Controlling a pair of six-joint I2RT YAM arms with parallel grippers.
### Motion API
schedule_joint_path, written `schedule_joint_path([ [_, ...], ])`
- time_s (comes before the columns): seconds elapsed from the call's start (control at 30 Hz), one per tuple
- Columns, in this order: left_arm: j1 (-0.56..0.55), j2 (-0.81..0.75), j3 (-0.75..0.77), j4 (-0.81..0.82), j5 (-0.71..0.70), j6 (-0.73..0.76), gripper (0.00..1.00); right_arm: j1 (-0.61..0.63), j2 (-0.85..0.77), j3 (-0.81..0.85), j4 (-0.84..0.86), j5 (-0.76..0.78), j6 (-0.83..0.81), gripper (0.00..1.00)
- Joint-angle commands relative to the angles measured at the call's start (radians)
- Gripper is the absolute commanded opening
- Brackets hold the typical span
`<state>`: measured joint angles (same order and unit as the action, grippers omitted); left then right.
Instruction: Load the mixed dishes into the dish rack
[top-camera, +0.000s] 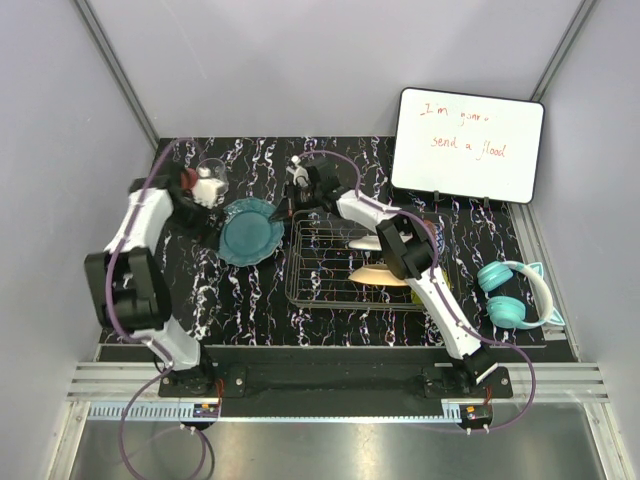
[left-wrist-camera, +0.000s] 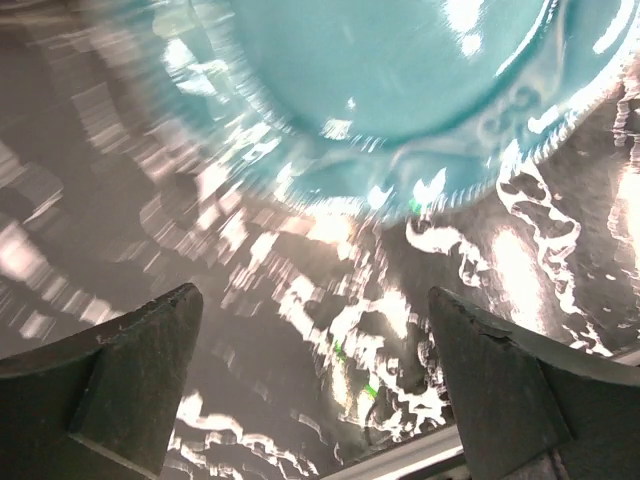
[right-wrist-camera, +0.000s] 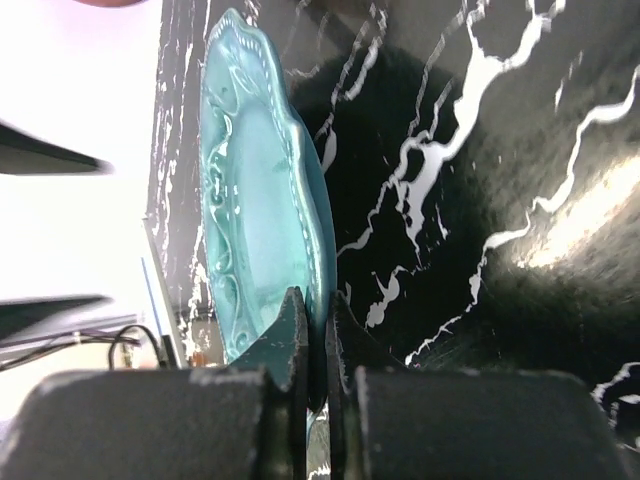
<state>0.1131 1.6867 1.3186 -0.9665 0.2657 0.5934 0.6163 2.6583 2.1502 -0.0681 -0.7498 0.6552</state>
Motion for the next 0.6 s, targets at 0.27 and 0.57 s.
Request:
schedule_joint_path([
  [0.27,0.286,-0.251,-0.051,-0.14,0.136,0.069,0.99,-0.059,-0.132,0.304,-0.007,0.073,-0.134,0.0],
  [0.57,0.303,-0.295,-0.134,-0.095,0.153,0.054,0.99,-0.11,-0.287,0.402,-0.076,0.171,-0.255,0.0],
])
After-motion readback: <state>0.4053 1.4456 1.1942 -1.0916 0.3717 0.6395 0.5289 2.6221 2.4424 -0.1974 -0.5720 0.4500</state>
